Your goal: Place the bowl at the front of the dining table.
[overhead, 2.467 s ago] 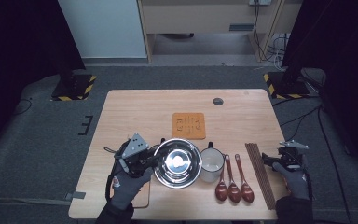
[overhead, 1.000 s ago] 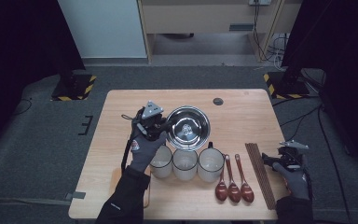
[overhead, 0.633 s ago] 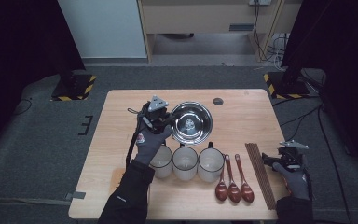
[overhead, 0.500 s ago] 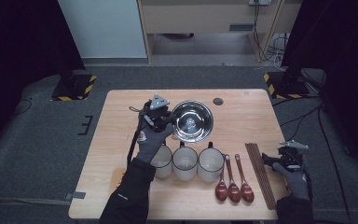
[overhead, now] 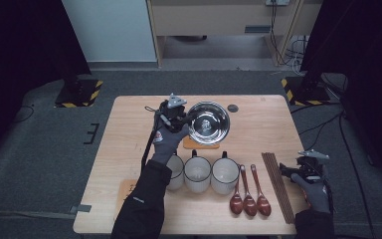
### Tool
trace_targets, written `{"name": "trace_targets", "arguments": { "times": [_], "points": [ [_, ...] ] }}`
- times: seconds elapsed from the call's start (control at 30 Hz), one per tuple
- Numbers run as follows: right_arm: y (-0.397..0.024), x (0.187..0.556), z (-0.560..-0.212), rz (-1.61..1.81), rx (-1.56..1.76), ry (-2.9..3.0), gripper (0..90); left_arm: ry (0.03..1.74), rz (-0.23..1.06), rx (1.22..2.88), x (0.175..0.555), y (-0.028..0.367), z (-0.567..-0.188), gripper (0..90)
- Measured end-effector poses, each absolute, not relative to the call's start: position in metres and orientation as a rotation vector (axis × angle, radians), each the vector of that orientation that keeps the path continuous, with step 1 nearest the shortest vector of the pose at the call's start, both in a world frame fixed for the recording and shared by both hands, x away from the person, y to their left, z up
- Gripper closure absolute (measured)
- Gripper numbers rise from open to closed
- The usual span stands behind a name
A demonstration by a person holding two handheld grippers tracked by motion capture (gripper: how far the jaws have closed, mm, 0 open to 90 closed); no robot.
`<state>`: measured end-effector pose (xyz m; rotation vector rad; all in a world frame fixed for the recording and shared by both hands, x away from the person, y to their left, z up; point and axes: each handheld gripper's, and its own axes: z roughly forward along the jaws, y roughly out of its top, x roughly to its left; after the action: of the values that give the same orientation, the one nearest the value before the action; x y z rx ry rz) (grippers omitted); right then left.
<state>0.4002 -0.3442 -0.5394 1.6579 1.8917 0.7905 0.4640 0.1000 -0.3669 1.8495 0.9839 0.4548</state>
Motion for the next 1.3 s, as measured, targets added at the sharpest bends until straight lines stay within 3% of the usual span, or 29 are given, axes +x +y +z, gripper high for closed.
{"name": "trace_targets", "arguments": {
  "times": [0.93,1.3],
  "points": [
    [-0.344,0.4,-0.539,0.791,1.656,1.892,1.0,1.073,0.431,1.869,0.509,0.095,-0.385,85.6],
    [-0.344,0.401,-0.539,0.791,1.656,1.892,1.0,1.138,0.41,1.907,0.529,0.095,-0.408,85.5]
  ]
}}
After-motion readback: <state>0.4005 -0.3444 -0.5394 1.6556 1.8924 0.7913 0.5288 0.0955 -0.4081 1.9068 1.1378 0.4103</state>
